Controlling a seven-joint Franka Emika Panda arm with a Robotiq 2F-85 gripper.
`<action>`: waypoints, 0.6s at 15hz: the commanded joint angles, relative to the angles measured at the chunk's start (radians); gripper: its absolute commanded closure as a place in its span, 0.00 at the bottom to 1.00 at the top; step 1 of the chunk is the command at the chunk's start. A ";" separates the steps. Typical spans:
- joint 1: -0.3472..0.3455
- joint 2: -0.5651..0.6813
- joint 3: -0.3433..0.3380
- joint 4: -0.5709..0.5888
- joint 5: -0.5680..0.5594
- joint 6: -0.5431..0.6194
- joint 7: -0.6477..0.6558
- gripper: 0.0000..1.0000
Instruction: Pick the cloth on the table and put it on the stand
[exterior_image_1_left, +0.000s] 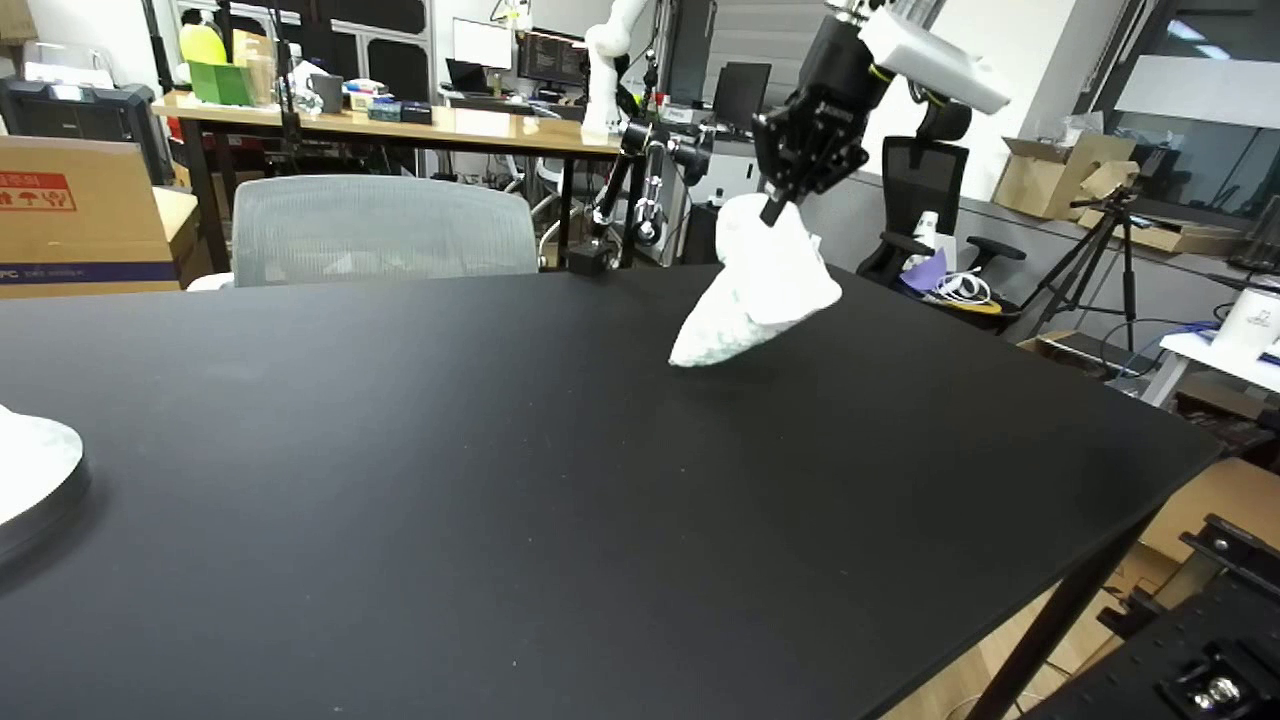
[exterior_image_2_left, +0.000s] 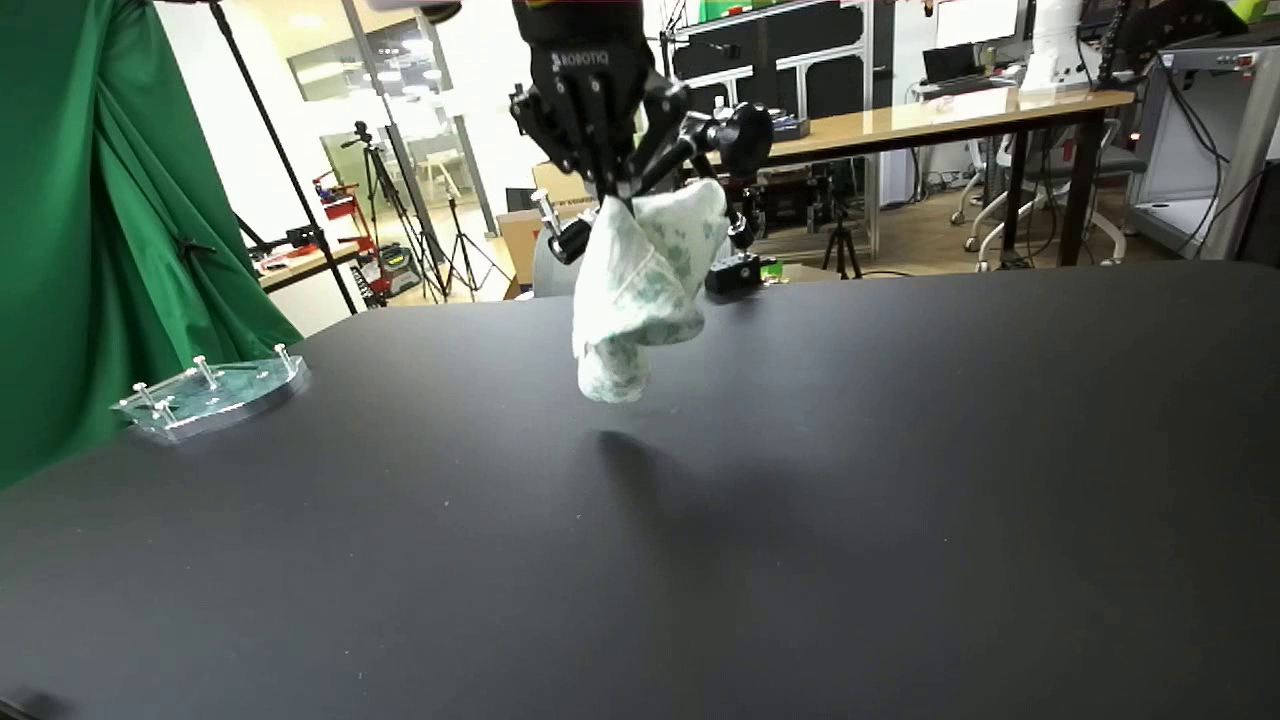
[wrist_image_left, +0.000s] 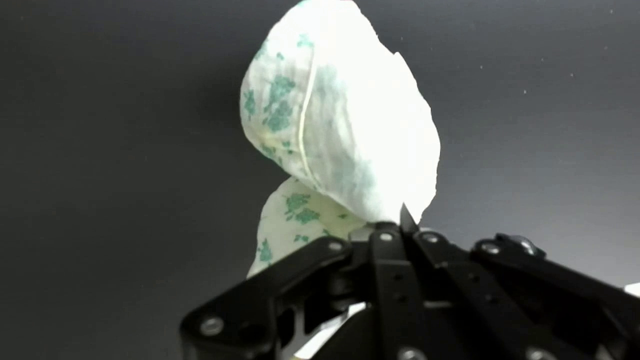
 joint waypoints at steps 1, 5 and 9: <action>0.077 -0.069 -0.036 0.042 -0.049 0.019 0.132 0.99; 0.138 -0.074 -0.033 0.120 -0.102 0.053 0.229 0.99; 0.190 -0.051 -0.019 0.182 -0.100 0.074 0.257 0.99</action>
